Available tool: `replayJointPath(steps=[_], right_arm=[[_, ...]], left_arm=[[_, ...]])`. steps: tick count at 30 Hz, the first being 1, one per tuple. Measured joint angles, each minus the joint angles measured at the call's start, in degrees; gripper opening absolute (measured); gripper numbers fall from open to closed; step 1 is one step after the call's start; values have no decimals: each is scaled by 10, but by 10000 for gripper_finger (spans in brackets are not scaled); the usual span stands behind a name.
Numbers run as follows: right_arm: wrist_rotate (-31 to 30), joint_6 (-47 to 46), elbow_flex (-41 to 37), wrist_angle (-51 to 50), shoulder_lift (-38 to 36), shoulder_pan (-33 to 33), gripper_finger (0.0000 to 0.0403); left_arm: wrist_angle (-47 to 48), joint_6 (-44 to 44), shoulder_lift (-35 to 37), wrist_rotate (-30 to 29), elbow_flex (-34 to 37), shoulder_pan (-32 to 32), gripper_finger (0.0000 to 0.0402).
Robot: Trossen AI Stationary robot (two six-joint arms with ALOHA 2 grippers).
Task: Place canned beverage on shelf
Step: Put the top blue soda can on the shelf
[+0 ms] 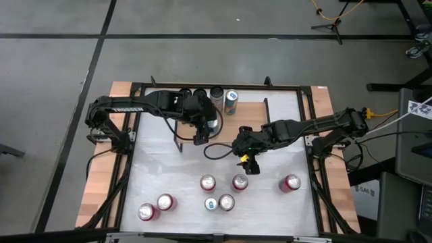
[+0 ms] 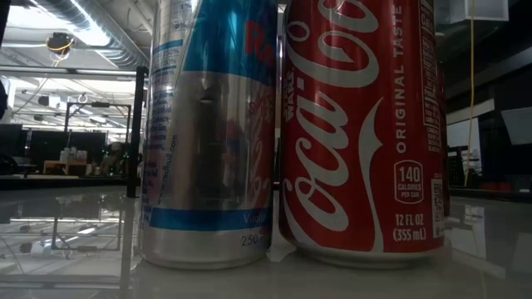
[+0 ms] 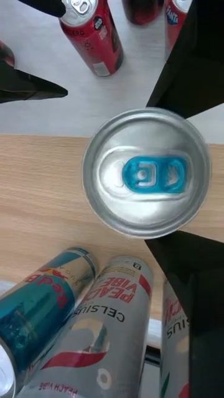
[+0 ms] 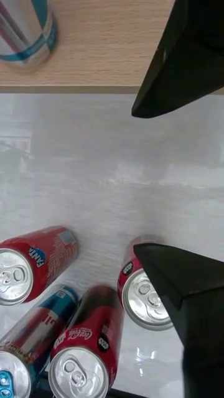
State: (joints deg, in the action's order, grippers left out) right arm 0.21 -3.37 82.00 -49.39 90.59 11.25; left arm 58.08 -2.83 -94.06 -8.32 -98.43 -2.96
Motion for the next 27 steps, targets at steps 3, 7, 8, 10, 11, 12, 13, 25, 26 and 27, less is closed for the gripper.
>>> replayJointPath(steps=[3, 7, 8, 10, 11, 12, 13, 25, 26, 27], right_arm=[[0, 0, 0, 0, 0, 0, 335], [0, 0, 0, 0, 0, 0, 335], [0, 0, 0, 0, 0, 0, 335], [0, 0, 0, 0, 0, 0, 335], [0, 0, 0, 0, 0, 0, 335], [0, 0, 0, 0, 0, 0, 335], [0, 0, 0, -1, 0, 0, 335], [0, 0, 0, -3, 0, 0, 335], [0, 0, 0, -3, 0, 0, 335], [0, 0, 0, -3, 0, 0, 335]], left_arm=[[-1, 0, 0, 0, 0, 0, 271], [-9, 0, 0, 0, 0, 0, 270], [-8, 0, 0, 0, 0, 0, 270], [-7, 0, 3, 0, 0, 0, 270], [-6, 0, 7, 0, 0, 0, 270], [-6, 0, 12, 0, 0, 0, 270], [-5, 0, 18, 0, 0, 0, 270], [97, -49, 100, 31, 0, 14, 270], [123, -63, 104, 36, 0, 20, 270], [147, -80, 107, 37, 0, 28, 270]])
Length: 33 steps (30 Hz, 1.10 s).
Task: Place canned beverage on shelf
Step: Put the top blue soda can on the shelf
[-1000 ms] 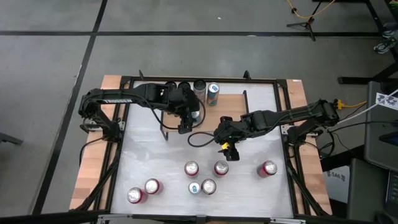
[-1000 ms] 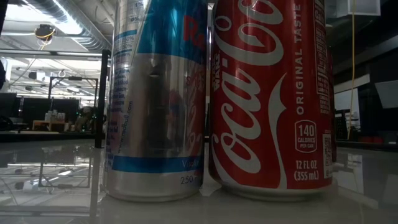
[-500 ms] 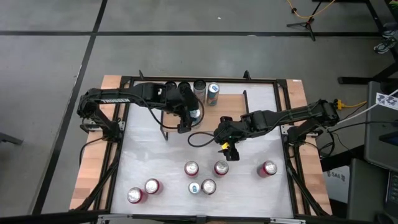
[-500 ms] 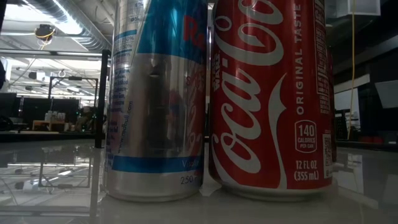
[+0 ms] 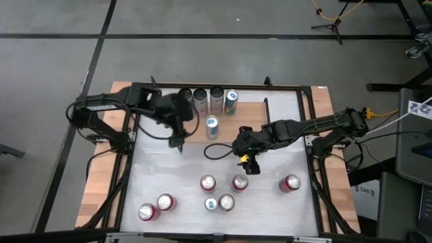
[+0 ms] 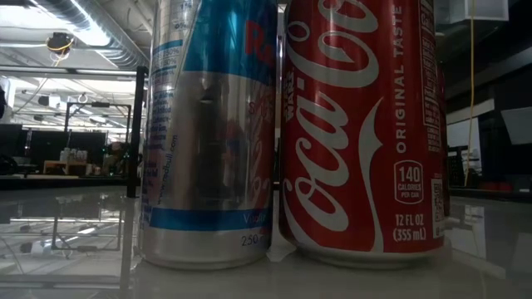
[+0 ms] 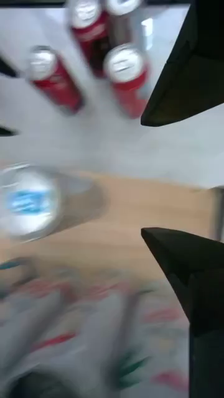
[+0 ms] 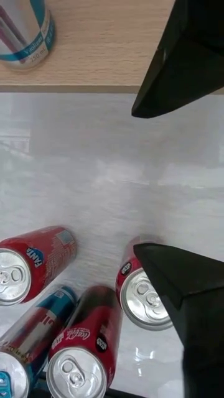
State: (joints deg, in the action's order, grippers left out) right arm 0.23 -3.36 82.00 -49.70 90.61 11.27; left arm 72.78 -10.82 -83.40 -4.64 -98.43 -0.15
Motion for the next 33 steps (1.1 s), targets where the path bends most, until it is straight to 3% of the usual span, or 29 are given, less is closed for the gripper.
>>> replayJointPath(steps=[6, 16, 23, 28, 33], right_arm=[[0, 0, 0, -1, 0, 0, 335], [14, 23, 0, -83, -9, 0, 335], [8, 22, -77, -57, -93, 0, 335], [-6, -11, -197, 70, -204, 0, 335], [-18, -7, -273, 211, -269, 0, 335]], left_arm=[[59, -56, 3, -57, 10, 70, 270], [-30, -45, 7, -97, 119, 167, 270], [-65, -134, 116, -154, 244, 189, 270], [-185, -197, 230, -174, 359, 212, 270], [-404, -190, 282, -186, 459, 211, 270]])
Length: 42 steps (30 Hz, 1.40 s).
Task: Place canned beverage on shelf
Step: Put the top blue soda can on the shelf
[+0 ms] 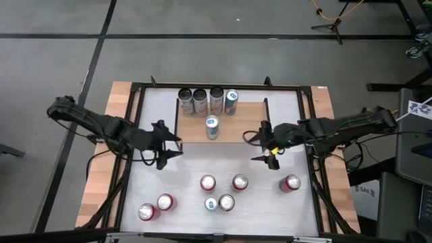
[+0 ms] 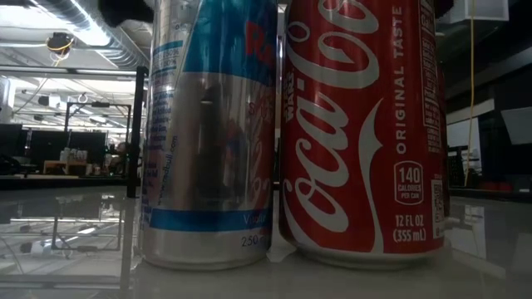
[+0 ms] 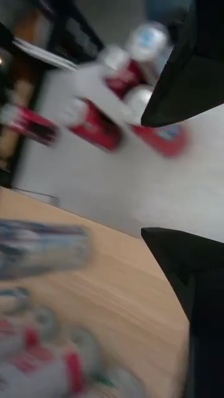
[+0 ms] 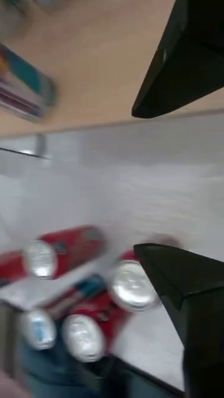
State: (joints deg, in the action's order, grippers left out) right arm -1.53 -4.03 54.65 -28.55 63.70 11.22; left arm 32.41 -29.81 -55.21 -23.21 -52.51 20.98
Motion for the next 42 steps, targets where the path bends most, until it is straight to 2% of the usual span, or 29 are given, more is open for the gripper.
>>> replayJointPath(steps=[6, 9, 17, 26, 35, 42], right_arm=[[-72, 2, -18, 85, -5, -1, 335], [-96, 20, -18, 113, 7, -5, 335], [-92, 47, -19, 213, 69, -42, 335], [-79, 67, -19, 309, 142, -90, 335], [-78, 109, -19, 368, 198, -102, 335], [-29, 120, -19, 393, 217, -102, 335]], left_arm=[[-255, 77, -21, -4, 77, -3, 270], [-324, 111, -49, -6, 91, -9, 270], [-438, 198, -134, -21, 91, -25, 270], [-461, 199, -188, -53, 91, -57, 270], [-460, 198, -206, -54, 91, -83, 270], [-455, 199, -206, -93, 91, -85, 270]])
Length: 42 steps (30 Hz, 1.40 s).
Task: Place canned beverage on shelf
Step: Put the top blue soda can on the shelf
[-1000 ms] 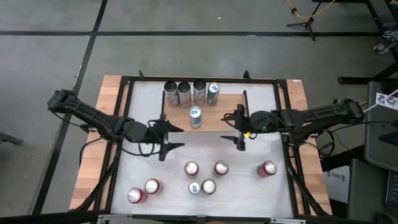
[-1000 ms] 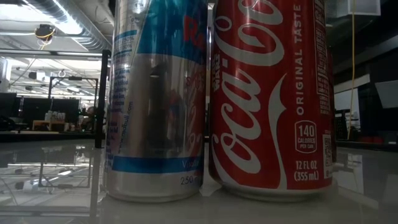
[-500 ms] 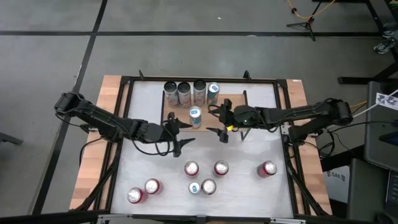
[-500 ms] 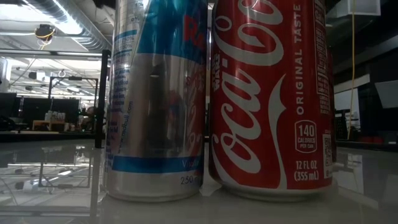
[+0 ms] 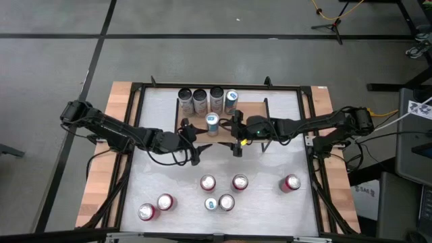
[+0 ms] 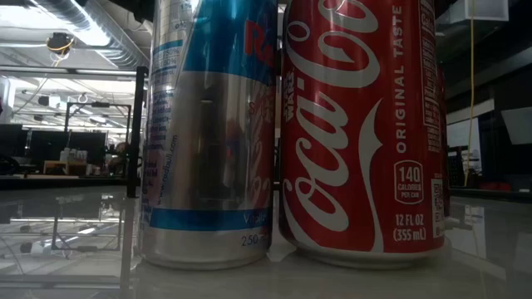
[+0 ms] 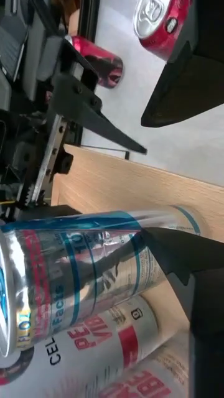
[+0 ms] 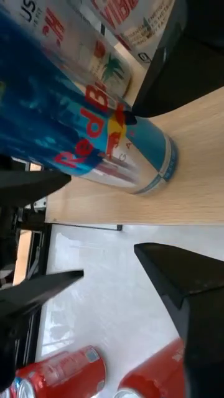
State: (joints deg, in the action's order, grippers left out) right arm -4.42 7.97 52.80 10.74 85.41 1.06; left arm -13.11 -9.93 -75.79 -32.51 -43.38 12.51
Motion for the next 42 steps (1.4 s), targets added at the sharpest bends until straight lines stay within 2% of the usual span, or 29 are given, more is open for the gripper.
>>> replayJointPath(steps=[10, 14, 22, 26, 36, 42], right_arm=[[55, 0, 0, -1, 0, 0, 335], [59, 0, 0, -2, 0, 1, 335], [50, 0, 0, -27, -15, 0, 335], [26, -1, 1, -45, -38, 1, 335], [19, -1, 1, -8, -56, 0, 335], [-14, 0, 29, -3, -58, 0, 335]], left_arm=[[15, 0, 0, -77, 0, 0, 270], [21, 0, 0, -99, 0, 0, 270], [27, 1, 0, -105, 0, 0, 270], [45, 1, 0, -105, 0, 0, 270], [46, 0, 0, -99, 0, 0, 270], [46, 0, 0, -98, 0, 0, 270]])
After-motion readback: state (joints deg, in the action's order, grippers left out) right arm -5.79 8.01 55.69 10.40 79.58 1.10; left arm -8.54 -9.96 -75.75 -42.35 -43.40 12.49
